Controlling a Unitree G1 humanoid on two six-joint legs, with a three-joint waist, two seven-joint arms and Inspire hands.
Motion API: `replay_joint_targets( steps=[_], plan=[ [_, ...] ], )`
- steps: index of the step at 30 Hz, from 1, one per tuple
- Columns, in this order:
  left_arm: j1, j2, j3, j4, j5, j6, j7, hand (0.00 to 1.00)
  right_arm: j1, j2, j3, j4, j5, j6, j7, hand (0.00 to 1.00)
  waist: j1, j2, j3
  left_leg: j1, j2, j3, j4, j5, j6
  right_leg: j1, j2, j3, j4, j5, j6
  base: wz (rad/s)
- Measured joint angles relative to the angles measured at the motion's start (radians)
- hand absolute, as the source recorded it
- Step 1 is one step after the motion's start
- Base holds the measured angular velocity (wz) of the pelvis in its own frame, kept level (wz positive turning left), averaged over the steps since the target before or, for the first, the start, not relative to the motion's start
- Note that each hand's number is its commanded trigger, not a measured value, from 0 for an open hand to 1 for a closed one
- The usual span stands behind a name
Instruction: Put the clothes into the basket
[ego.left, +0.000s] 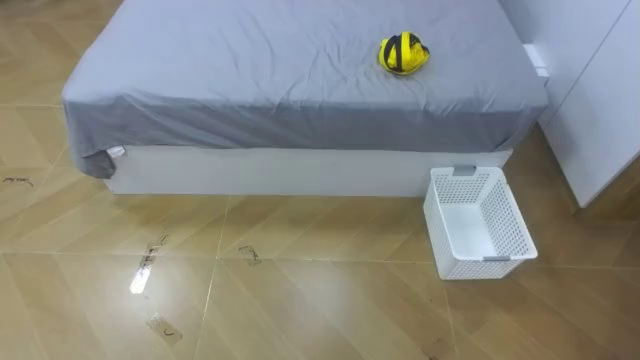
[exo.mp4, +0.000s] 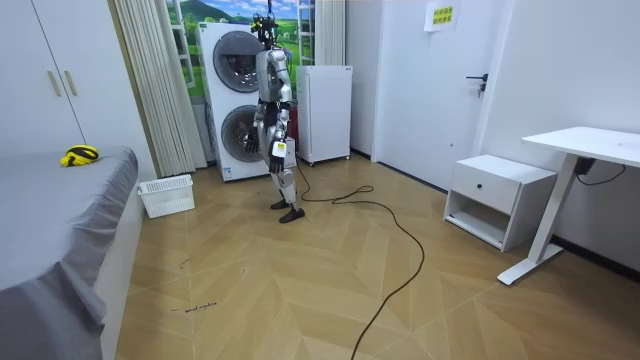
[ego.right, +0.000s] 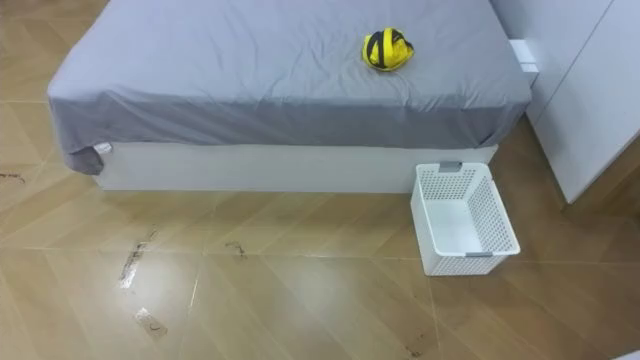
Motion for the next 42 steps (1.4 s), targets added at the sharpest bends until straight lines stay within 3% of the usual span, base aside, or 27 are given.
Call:
replay_joint_targets(
  steps=[7,25,28,31,34,35,36,37,38,39,40,42],
  plan=[
    [-0.001,-0.003,0.013,0.000,0.002,-0.001,-0.002,0.00,-0.002,0.001,-0.008,0.000,0.001,-0.001,0.001,0.00,0.001,-0.001,-0.0039,-0.017,-0.001,-0.001,0.003,0.000,0.000,-0.017,-0.001,-0.005,0.000,0.000,0.000,0.00],
    [0.000,-0.004,0.031,0.002,-0.011,-0.004,-0.026,0.00,-0.002,0.002,-0.046,-0.004,-0.025,-0.003,0.016,0.00,-0.002,0.005,-0.0029,-0.019,0.001,-0.001,0.013,-0.001,0.001,-0.018,-0.006,-0.024,0.009,-0.007,0.000,0.01],
    [-0.001,-0.008,0.033,0.002,-0.022,-0.004,-0.026,0.00,-0.007,0.004,-0.057,-0.001,-0.028,-0.001,0.021,0.00,0.001,0.008,-0.0028,-0.039,0.008,0.000,0.070,-0.028,-0.004,-0.033,-0.004,-0.026,0.046,-0.029,-0.004,0.02],
    [-0.001,-0.009,0.063,0.002,-0.022,-0.004,-0.029,0.00,-0.012,0.007,-0.058,0.002,-0.024,-0.001,0.044,0.00,0.006,0.012,0.0012,-0.096,0.024,0.002,0.201,-0.069,-0.016,-0.059,-0.003,-0.022,0.116,-0.076,-0.013,0.05],
    [-0.001,-0.010,0.073,-0.004,-0.068,-0.006,-0.031,0.00,-0.013,0.009,-0.058,0.003,-0.006,-0.003,0.048,0.00,0.024,0.014,-0.0002,-0.191,0.050,0.018,0.408,-0.069,-0.016,-0.066,-0.001,-0.008,0.139,-0.097,-0.032,-0.10],
    [-0.002,-0.010,0.072,-0.008,-0.079,-0.015,-0.030,0.00,-0.017,0.008,-0.058,0.007,-0.004,-0.004,0.047,0.00,0.024,0.019,0.0068,-0.254,0.072,0.022,0.527,-0.061,-0.019,-0.058,0.012,-0.007,0.143,-0.104,-0.046,0.07],
    [-0.002,-0.010,0.072,-0.008,-0.094,-0.022,-0.027,0.00,-0.018,0.008,-0.055,0.011,0.008,-0.004,0.046,0.00,0.024,0.022,0.0056,-0.309,0.073,0.019,0.596,-0.053,-0.016,-0.046,0.016,0.006,0.150,-0.117,-0.055,0.16],
    [-0.004,-0.010,0.069,-0.010,-0.106,-0.024,-0.026,0.00,-0.018,0.007,-0.054,0.012,0.012,-0.003,0.044,0.00,0.019,0.021,0.0046,-0.330,0.064,0.020,0.582,-0.056,-0.011,-0.045,0.014,0.014,0.155,-0.126,-0.058,0.34],
    [-0.005,-0.010,0.053,-0.022,-0.139,-0.028,-0.021,0.00,-0.018,0.002,-0.052,0.013,0.025,-0.001,0.038,0.00,0.011,0.017,0.0051,-0.383,0.037,0.022,0.514,-0.053,-0.013,-0.041,0.009,0.025,0.163,-0.143,-0.060,0.30],
    [-0.001,-0.014,0.036,-0.031,-0.164,-0.038,-0.019,0.00,-0.018,-0.004,-0.052,0.014,0.027,0.000,0.035,0.00,0.014,0.012,0.0030,-0.426,0.008,0.027,0.392,-0.032,-0.030,-0.041,0.003,0.046,0.163,-0.156,-0.060,0.16],
    [0.003,-0.018,0.031,-0.031,-0.168,-0.041,-0.019,0.00,-0.019,-0.008,-0.053,0.013,0.027,0.000,0.036,0.00,0.024,0.012,0.0032,-0.443,-0.002,0.033,0.317,-0.008,-0.035,-0.038,0.000,0.057,0.162,-0.162,-0.057,-0.24],
    [0.025,-0.022,0.032,-0.031,-0.178,-0.043,-0.012,0.00,-0.025,-0.005,-0.044,0.012,0.026,0.000,0.036,0.00,0.038,0.009,0.0026,-0.490,-0.001,0.051,0.088,0.142,-0.027,-0.022,-0.011,0.083,0.157,-0.185,-0.043,-0.52]
  ],
)
